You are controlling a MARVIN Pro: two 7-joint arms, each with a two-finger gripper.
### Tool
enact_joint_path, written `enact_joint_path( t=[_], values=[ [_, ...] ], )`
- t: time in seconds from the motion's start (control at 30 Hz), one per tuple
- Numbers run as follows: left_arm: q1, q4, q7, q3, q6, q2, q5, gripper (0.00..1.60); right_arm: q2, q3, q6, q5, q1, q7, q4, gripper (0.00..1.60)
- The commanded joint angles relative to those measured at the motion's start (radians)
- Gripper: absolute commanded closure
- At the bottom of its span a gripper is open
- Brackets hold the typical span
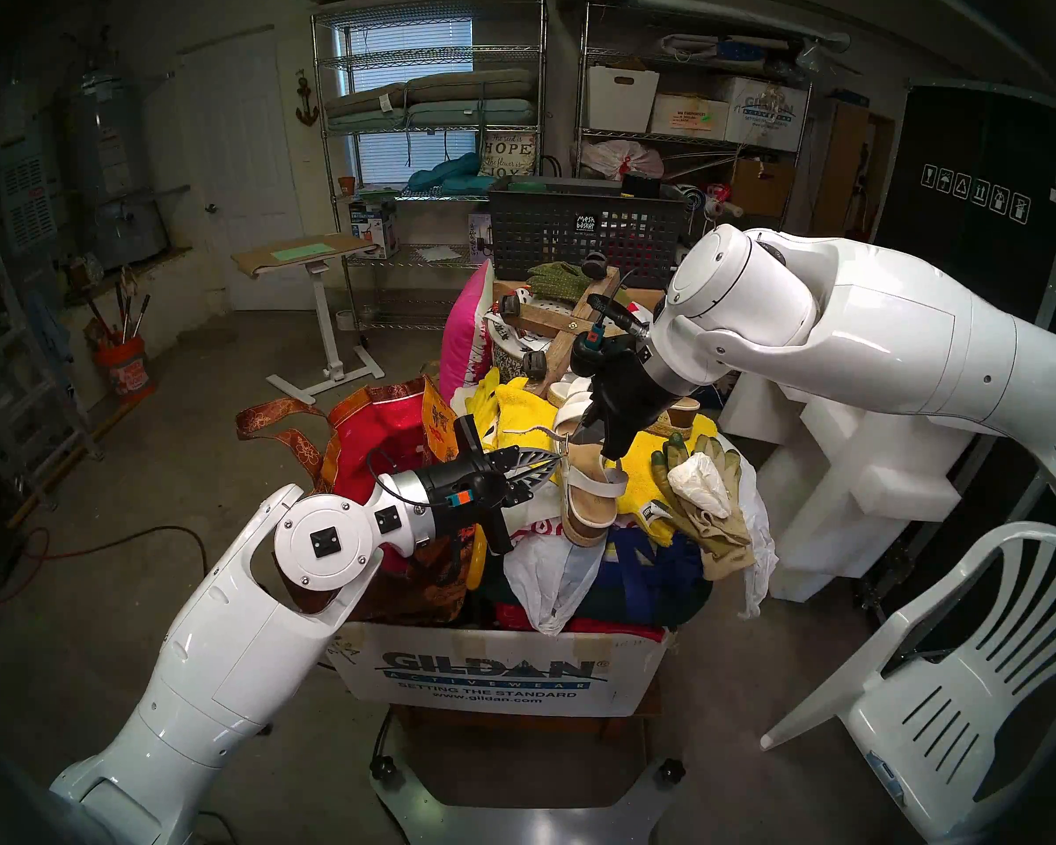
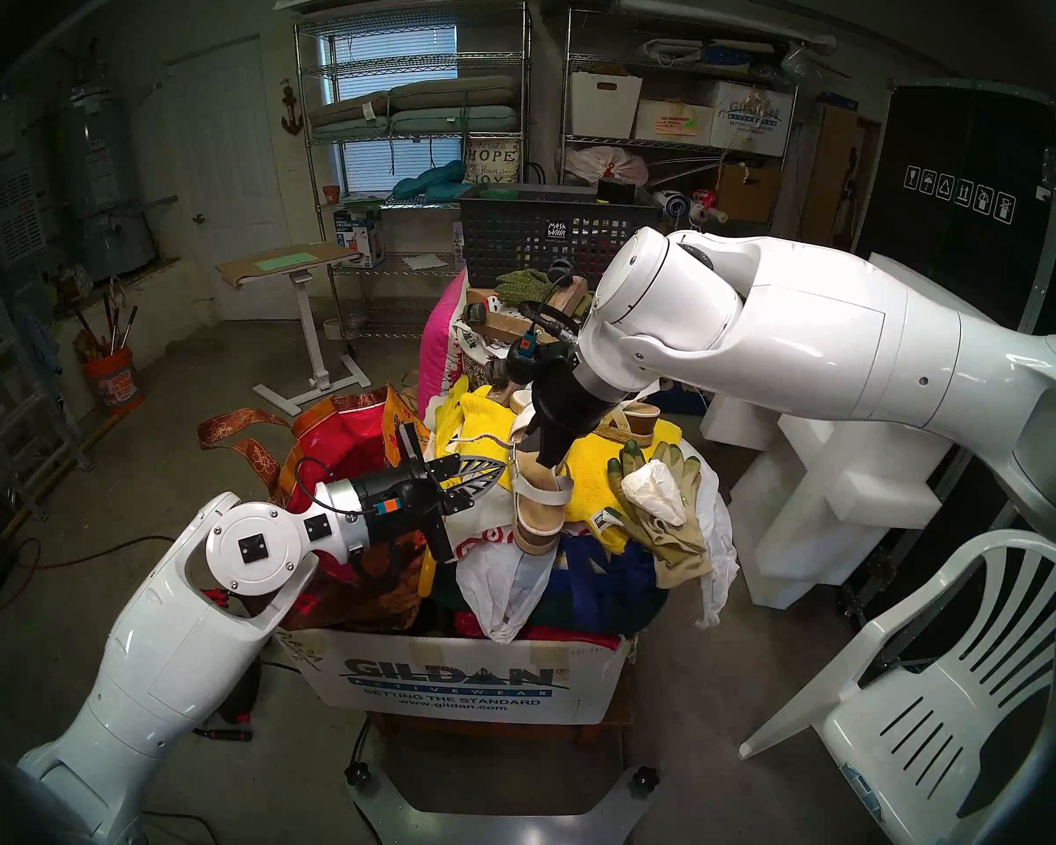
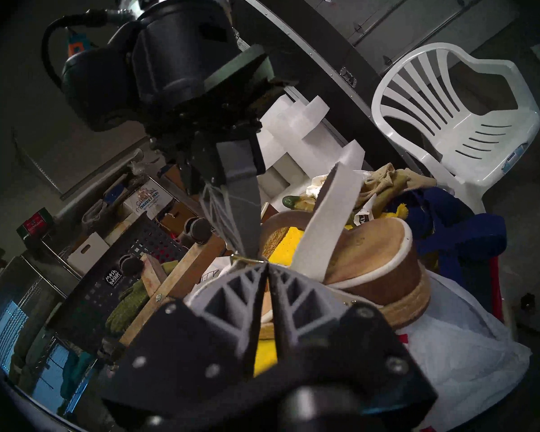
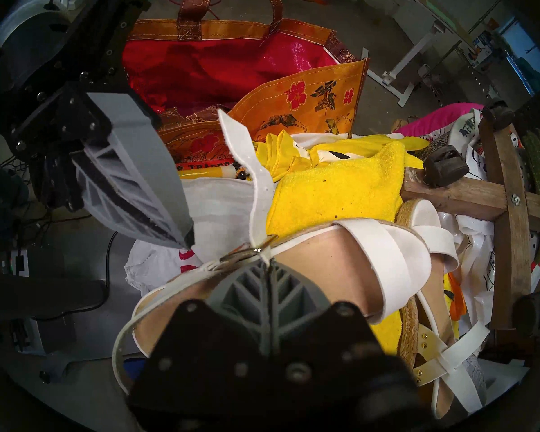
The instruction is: Unbuckle a shoe
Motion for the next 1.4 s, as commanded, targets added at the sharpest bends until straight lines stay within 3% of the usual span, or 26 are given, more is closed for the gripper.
enact_joint_path(
  t=[0.0, 1.37],
  values=[
    [-0.008, -0.029, 0.003, -0.014, 0.003, -0.006, -0.013, 1.05, -0.008, 0.019, -0.006, -0.002, 0.024, 0.004, 0.002, 1.60],
    [-0.007, -0.030, -0.001, -0.017, 0.003, -0.009, -0.012, 1.05, 0.001, 0.031, 0.007, 0.009, 0.025, -0.029, -0.028, 1.60]
  ],
)
